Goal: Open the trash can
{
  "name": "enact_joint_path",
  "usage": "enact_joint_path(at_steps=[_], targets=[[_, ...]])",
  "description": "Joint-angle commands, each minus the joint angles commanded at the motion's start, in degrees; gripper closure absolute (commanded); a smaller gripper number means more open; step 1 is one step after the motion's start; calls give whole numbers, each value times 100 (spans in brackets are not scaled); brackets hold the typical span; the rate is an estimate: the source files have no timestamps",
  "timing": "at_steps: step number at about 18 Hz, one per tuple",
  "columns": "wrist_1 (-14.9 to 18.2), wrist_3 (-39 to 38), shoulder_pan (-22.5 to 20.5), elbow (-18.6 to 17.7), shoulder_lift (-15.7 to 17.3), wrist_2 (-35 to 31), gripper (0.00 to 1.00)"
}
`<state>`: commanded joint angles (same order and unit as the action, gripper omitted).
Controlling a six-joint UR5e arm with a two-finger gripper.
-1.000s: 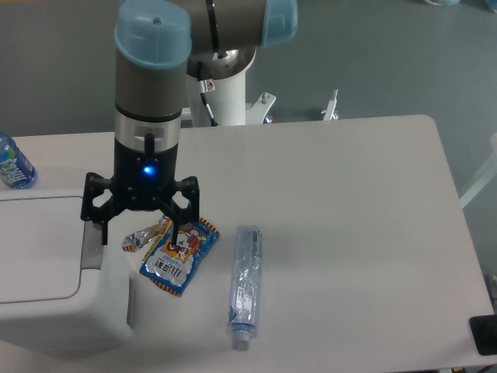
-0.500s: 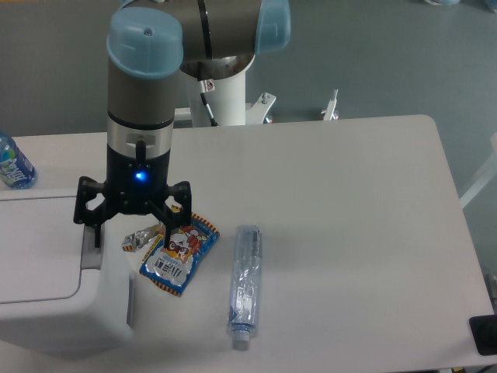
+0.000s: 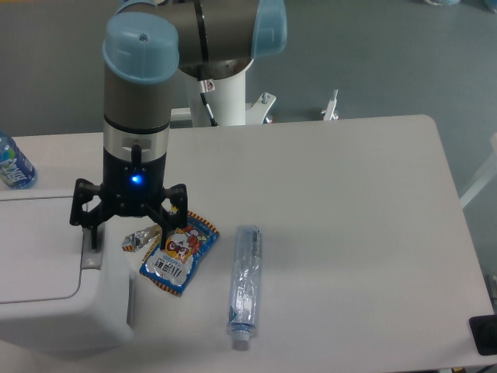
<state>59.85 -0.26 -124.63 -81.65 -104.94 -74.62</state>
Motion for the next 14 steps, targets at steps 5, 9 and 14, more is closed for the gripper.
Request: enact_joint_path(at_steps=[5, 9, 14], targets=[[0, 0, 9, 0, -26, 0, 0], [-9, 0, 0, 0, -44, 0, 0], [-9, -9, 0, 52, -35, 0, 0]])
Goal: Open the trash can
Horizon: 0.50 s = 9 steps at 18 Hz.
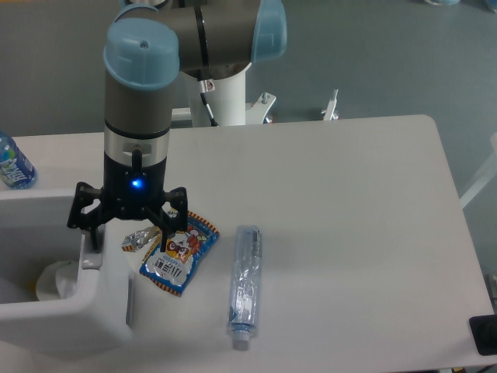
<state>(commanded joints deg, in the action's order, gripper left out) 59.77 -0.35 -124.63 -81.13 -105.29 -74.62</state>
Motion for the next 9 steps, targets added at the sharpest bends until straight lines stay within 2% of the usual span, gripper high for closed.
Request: enact_joint_path(at_steps=[2, 5, 9], targets=[[0, 52, 0, 149, 35, -9, 0], [-35, 210, -44, 614, 35, -236, 0], [9, 1104, -324, 730, 202, -1544, 0]])
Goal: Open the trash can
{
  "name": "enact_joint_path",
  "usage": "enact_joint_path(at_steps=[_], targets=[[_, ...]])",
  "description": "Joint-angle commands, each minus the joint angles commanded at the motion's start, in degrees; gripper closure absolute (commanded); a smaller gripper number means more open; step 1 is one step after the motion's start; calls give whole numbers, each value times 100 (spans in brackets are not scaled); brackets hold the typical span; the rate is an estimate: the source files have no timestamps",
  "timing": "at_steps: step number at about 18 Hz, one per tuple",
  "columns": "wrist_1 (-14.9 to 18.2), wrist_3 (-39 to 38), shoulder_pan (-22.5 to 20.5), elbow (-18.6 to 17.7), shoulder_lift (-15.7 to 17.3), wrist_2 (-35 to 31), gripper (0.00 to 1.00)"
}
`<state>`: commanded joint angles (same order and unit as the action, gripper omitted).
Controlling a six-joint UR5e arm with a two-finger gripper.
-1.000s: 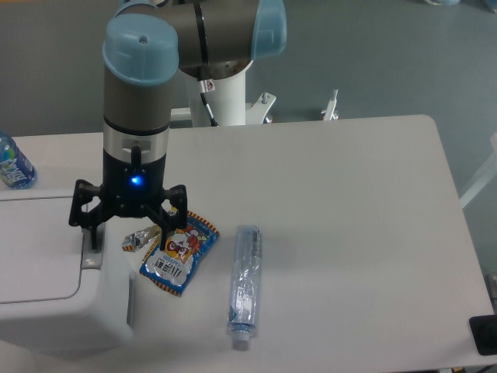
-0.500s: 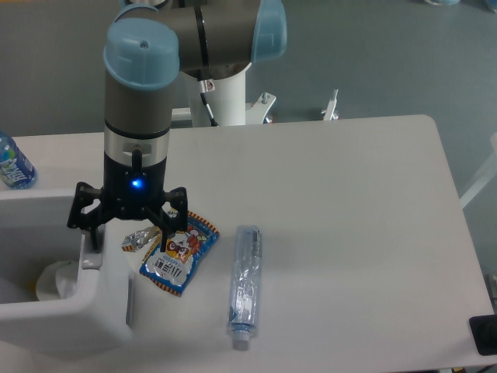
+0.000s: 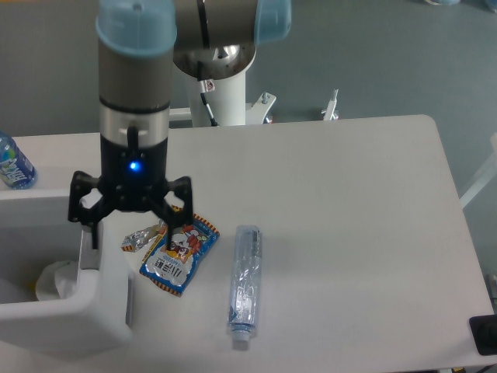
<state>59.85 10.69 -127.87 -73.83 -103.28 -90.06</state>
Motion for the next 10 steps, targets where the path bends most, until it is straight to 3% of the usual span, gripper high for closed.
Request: enact_joint_path(at_steps=[4, 7, 10], targets=[[254, 783, -290, -131, 114, -714, 0], [737, 1906, -633, -316, 316, -794, 0], [818, 2779, -888, -623, 518, -794, 0]])
